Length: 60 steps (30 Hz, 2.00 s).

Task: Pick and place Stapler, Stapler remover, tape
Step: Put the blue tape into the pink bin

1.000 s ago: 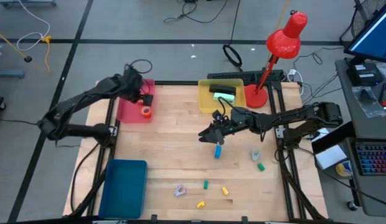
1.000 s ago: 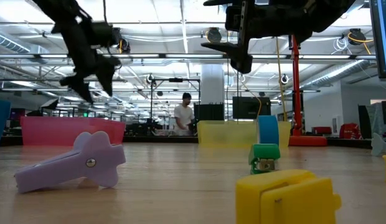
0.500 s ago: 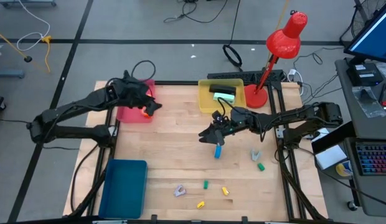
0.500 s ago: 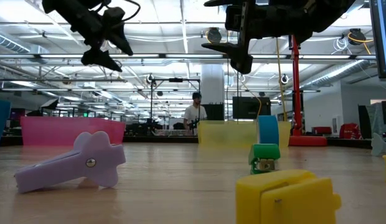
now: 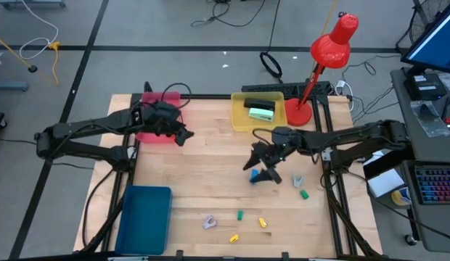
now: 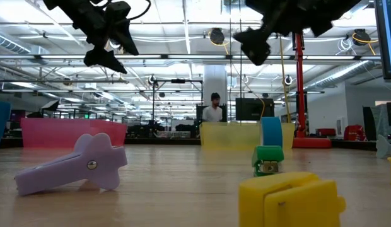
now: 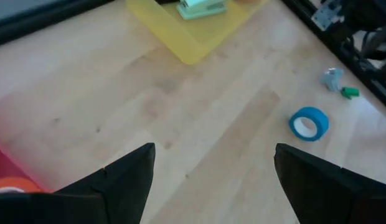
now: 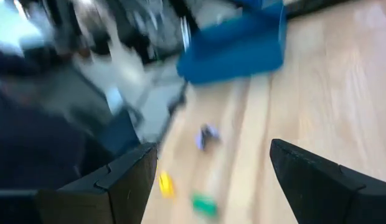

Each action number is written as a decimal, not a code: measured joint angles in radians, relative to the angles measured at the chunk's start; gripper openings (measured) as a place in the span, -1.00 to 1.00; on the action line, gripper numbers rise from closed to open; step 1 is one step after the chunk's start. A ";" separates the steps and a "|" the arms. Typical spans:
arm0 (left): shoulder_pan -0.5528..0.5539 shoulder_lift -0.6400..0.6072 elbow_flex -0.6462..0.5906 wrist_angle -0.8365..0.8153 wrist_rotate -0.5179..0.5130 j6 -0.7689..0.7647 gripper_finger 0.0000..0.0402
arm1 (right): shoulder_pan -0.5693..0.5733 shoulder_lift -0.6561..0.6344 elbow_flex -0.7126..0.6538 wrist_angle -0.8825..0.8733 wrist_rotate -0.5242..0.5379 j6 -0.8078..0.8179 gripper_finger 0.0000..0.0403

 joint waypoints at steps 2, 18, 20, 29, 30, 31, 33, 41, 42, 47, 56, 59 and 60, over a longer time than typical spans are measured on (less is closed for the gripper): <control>-0.019 0.002 0.000 0.006 -0.007 -0.017 0.62 | 0.013 -0.041 0.000 -0.117 0.034 -0.093 0.51; -0.174 0.005 0.000 0.060 -0.179 -0.130 0.62 | 0.176 -0.166 0.000 -0.596 0.731 -0.419 0.51; -0.188 0.005 0.000 0.059 -0.197 -0.145 0.60 | 0.197 -0.146 0.000 -0.602 0.741 -0.428 0.51; -0.229 0.005 0.000 0.059 -0.235 -0.195 0.62 | 0.220 -0.094 0.000 -0.574 0.747 -0.445 0.51; -0.232 0.005 0.000 0.059 -0.234 -0.199 0.62 | 0.220 -0.093 -0.004 -0.573 0.732 -0.446 0.51; -0.234 0.005 0.000 0.059 -0.235 -0.203 0.63 | 0.220 -0.093 -0.011 -0.573 0.726 -0.446 0.51; -0.237 0.005 0.000 0.059 -0.235 -0.204 0.63 | 0.220 -0.093 -0.029 -0.573 0.722 -0.447 0.51; -0.239 0.005 0.000 0.059 -0.236 -0.214 0.57 | 0.220 -0.093 -0.131 -0.460 0.727 -0.550 0.51; -0.239 0.005 0.000 0.059 -0.236 -0.218 0.57 | 0.220 -0.093 -0.148 -0.430 0.728 -0.560 0.51; -0.239 0.005 0.000 0.059 -0.236 -0.236 0.59 | 0.220 -0.093 -0.221 -0.293 0.730 -0.581 0.51; -0.239 0.005 0.000 0.059 -0.253 -0.255 0.58 | 0.220 -0.076 -0.289 -0.144 0.733 -0.602 0.51; -0.239 0.005 0.000 0.059 -0.253 -0.255 0.60 | 0.220 -0.050 -0.290 -0.109 0.734 -0.611 0.51; -0.239 0.005 0.000 0.059 -0.253 -0.256 0.61 | 0.220 -0.036 -0.290 -0.093 0.734 -0.611 0.51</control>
